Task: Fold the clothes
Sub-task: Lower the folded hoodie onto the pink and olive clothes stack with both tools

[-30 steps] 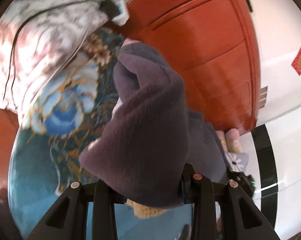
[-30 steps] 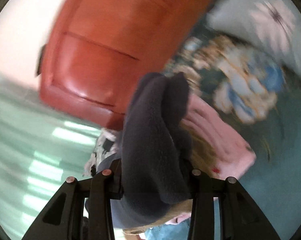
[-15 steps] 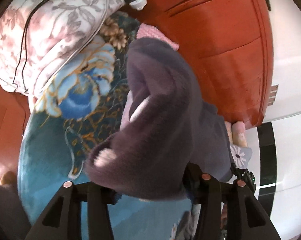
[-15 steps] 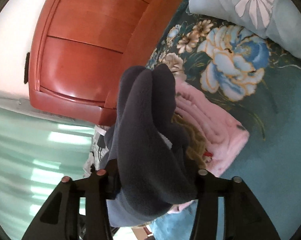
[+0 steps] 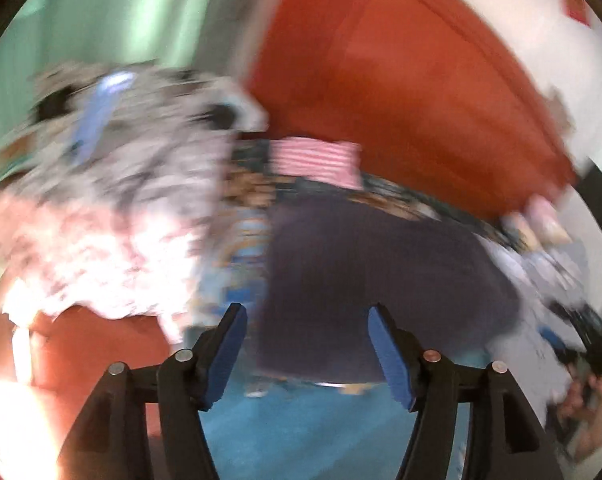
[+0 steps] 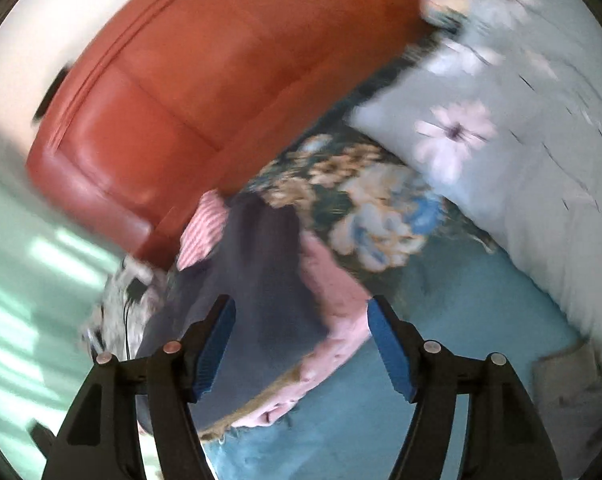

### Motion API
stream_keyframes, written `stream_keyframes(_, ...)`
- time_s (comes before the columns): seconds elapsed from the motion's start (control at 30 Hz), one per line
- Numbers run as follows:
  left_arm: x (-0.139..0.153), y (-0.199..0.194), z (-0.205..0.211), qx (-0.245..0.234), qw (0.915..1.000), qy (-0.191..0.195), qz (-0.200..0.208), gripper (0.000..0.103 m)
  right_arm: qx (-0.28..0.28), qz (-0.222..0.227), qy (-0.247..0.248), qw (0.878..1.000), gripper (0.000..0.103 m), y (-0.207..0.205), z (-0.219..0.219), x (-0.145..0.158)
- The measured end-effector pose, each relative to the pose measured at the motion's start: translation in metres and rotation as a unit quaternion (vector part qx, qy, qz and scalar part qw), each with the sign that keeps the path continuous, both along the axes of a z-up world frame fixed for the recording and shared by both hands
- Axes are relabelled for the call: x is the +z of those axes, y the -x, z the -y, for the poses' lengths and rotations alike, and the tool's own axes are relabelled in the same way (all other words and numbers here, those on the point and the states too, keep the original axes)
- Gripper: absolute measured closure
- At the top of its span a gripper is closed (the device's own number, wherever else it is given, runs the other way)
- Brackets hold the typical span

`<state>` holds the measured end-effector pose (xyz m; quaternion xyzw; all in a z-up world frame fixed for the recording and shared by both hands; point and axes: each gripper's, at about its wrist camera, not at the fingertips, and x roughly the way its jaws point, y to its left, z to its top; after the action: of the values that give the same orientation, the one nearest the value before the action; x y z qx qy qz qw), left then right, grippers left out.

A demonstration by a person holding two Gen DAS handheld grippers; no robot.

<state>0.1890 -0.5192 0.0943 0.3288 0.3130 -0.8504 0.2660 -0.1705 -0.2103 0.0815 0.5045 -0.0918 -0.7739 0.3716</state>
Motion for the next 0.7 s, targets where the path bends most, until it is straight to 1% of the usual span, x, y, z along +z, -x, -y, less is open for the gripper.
stream_keyframes(0.03,0.003,0.014,-0.009,-0.022,0.9996,0.016,0.005,0.035,0.027,-0.016,-0.010,0.999,0.033,-0.012,0.017,0.007)
stream_keyframes(0.07,0.005,0.024,-0.018,-0.034,0.9987,0.036,0.015,0.035,0.054,-0.039,-0.025,0.997,0.033,-0.026,0.035,0.012)
stream_keyframes(0.1,0.004,0.030,-0.022,-0.041,0.9976,0.051,0.021,0.035,0.082,-0.068,-0.047,0.993,0.033,-0.040,0.052,0.015)
stream_keyframes(0.13,0.002,0.035,-0.024,-0.048,0.9964,0.064,0.027,0.035,0.112,-0.105,-0.070,0.986,0.033,-0.056,0.070,0.016)
stream_keyframes(0.17,0.000,0.041,-0.027,-0.055,0.9949,0.077,0.033,0.035,0.129,-0.130,-0.082,0.980,0.033,-0.065,0.079,0.014)
stream_keyframes(0.23,-0.011,0.043,-0.021,-0.056,0.9943,0.081,0.041,0.035,0.144,-0.169,-0.100,0.970,0.033,-0.075,0.090,0.005)
stream_keyframes(0.27,-0.017,0.044,-0.015,-0.051,0.9949,0.076,0.043,0.035,0.152,-0.189,-0.109,0.964,0.033,-0.080,0.096,0.001)
stream_keyframes(0.3,-0.023,0.045,-0.009,-0.044,0.9956,0.068,0.045,0.035,0.152,-0.202,-0.115,0.961,0.033,-0.082,0.099,-0.004)
stream_keyframes(0.33,-0.029,0.046,-0.002,-0.037,0.9963,0.061,0.047,0.035,0.140,-0.196,-0.110,0.964,0.033,-0.077,0.098,-0.008)
stream_keyframes(0.4,-0.044,0.049,0.008,-0.025,0.9972,0.039,0.058,0.035,0.126,-0.169,-0.089,0.974,0.033,-0.064,0.097,-0.018)
stream_keyframes(0.47,-0.063,0.054,0.018,-0.019,0.9975,0.011,0.067,0.035,0.117,-0.146,-0.098,0.978,0.033,-0.053,0.101,-0.033)
stream_keyframes(0.53,-0.077,0.057,0.021,-0.019,0.9976,-0.005,0.067,0.035,0.110,-0.132,-0.111,0.979,0.033,-0.045,0.105,-0.048)
stream_keyframes(0.6,-0.084,0.060,0.018,-0.023,0.9971,-0.004,0.073,0.035,0.108,-0.130,-0.113,0.979,0.030,-0.042,0.107,-0.056)
stream_keyframes(0.63,-0.085,0.061,0.017,-0.024,0.9968,-0.001,0.076,0.035,0.107,-0.131,-0.112,0.979,0.029,-0.041,0.109,-0.058)
stream_keyframes(0.7,-0.081,0.062,0.013,-0.023,0.9965,0.006,0.080,0.035,0.109,-0.132,-0.119,0.978,0.028,-0.041,0.114,-0.058)
